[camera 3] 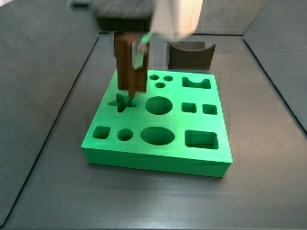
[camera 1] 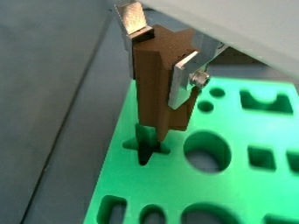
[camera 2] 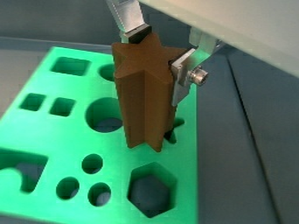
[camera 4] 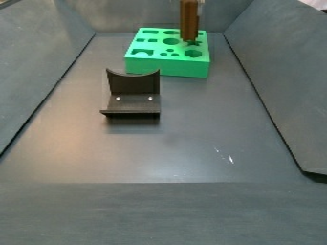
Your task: Insert the star object.
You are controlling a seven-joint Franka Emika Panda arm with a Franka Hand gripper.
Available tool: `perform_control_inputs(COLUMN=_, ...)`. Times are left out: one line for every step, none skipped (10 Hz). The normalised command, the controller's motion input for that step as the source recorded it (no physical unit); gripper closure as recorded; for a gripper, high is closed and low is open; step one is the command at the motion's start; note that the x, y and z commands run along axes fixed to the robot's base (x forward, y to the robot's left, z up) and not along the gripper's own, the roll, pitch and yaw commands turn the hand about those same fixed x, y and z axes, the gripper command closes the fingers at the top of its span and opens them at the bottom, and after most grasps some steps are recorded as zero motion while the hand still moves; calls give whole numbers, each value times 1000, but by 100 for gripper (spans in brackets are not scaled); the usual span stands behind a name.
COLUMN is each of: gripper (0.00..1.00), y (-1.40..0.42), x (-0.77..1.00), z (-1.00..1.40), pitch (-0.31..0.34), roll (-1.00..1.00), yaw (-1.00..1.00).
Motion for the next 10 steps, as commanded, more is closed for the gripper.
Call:
perform_control_inputs(gripper=100, y=-374, x=0, z=-111, pitch=17, roll=21, yaw=-806)
perform_control_inputs(gripper=100, y=-409, x=-77, z=0, pitch=11, roll=164, yaw=-600)
perform_control_inputs(gripper=100, y=-271, x=-354, z=43, pitch=0, roll=151, yaw=-423)
perform_control_inputs(gripper=100, y=-29, x=-606, z=-66, pitch=0, roll=84, yaw=-366)
perform_control_inputs(gripper=100, y=97, x=-694, z=-143, pitch=-20, roll=33, yaw=-197)
perform_control_inputs(gripper=100, y=203, x=-209, z=-191, pitch=0, roll=-13, yaw=-129)
perform_control_inputs(gripper=100, y=0, x=20, z=-406, pitch=0, roll=0, yaw=-23)
perform_control_inputs(gripper=100, y=-177, x=431, z=-569, pitch=41, roll=17, yaw=0)
perform_control_inputs(gripper=100, y=-129, x=506, z=-583, pitch=47, roll=0, yaw=0)
perform_control_inputs(gripper=100, y=-3, x=449, z=-571, pitch=26, roll=0, yaw=23)
